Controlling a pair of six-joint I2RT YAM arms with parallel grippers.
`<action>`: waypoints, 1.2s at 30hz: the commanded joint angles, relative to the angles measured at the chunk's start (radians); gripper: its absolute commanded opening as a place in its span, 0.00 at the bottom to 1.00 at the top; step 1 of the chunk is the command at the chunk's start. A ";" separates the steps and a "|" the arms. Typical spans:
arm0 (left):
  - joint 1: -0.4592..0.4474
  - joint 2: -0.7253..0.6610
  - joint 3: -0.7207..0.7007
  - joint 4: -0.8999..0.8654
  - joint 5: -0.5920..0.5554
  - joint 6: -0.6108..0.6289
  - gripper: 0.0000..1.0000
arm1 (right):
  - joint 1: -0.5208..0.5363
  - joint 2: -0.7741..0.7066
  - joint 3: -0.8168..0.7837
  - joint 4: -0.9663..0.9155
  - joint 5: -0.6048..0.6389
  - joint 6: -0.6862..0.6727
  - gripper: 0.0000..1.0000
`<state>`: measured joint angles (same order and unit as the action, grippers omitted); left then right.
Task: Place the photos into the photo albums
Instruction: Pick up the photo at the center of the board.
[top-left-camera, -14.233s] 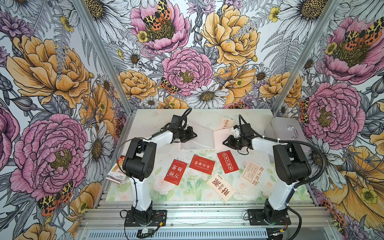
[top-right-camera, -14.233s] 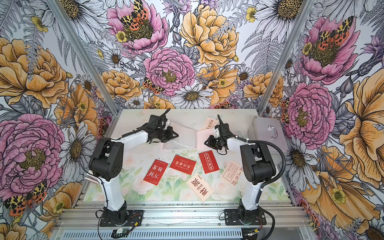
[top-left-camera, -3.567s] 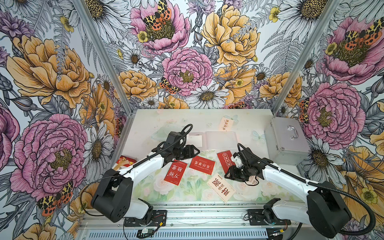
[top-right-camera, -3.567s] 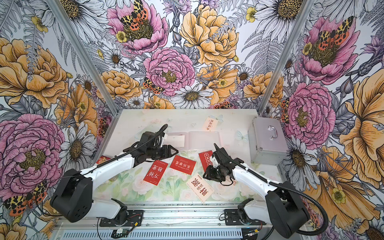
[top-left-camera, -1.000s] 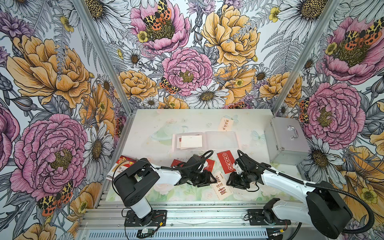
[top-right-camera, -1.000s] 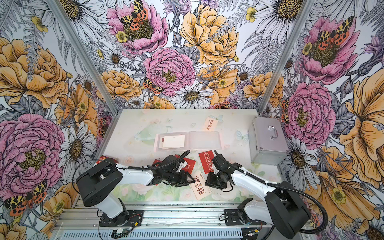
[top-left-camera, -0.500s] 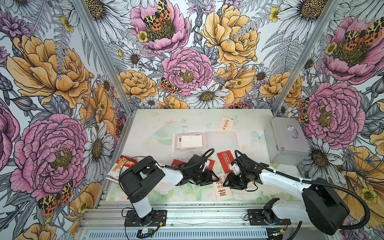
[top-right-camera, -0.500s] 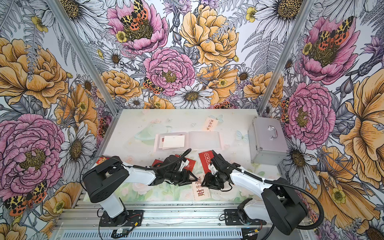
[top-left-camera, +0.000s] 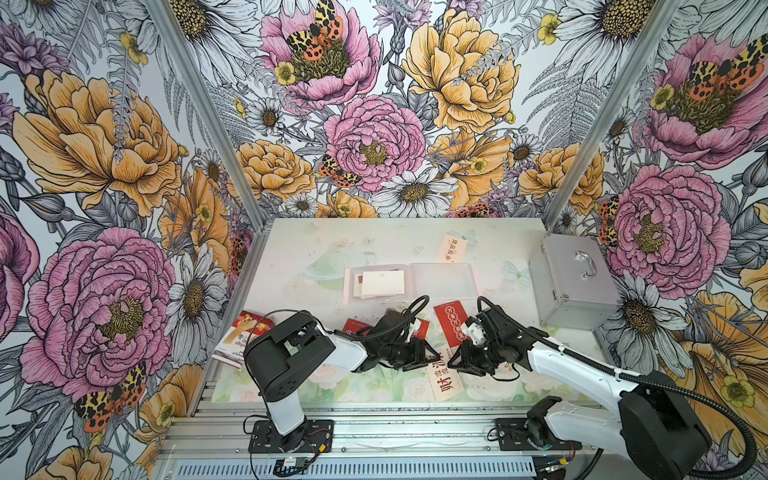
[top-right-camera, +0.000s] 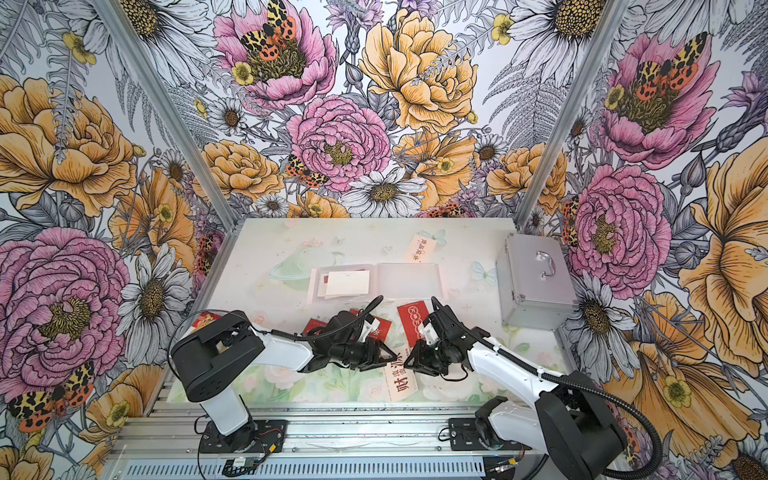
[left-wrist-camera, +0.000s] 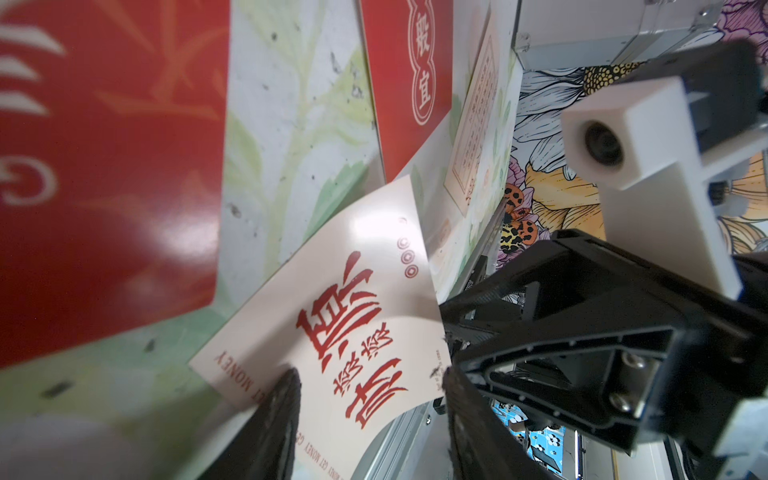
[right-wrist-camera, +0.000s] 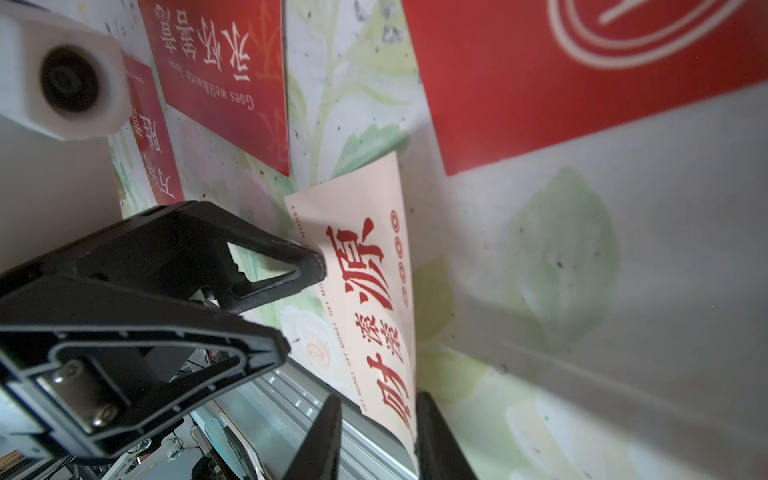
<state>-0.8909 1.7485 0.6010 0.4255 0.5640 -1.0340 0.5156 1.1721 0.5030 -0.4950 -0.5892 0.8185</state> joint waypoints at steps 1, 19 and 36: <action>-0.002 0.055 -0.033 -0.097 -0.050 0.002 0.57 | -0.003 -0.008 0.000 0.089 -0.059 0.014 0.30; 0.053 -0.024 -0.032 -0.093 -0.022 0.031 0.56 | -0.014 0.024 -0.018 0.090 -0.045 -0.019 0.00; 0.421 -0.385 0.157 -0.579 0.083 0.409 0.58 | -0.110 0.015 0.220 -0.065 -0.150 -0.195 0.00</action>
<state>-0.5087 1.3853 0.7094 -0.0444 0.5983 -0.7525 0.4103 1.1706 0.6682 -0.5411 -0.7029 0.6838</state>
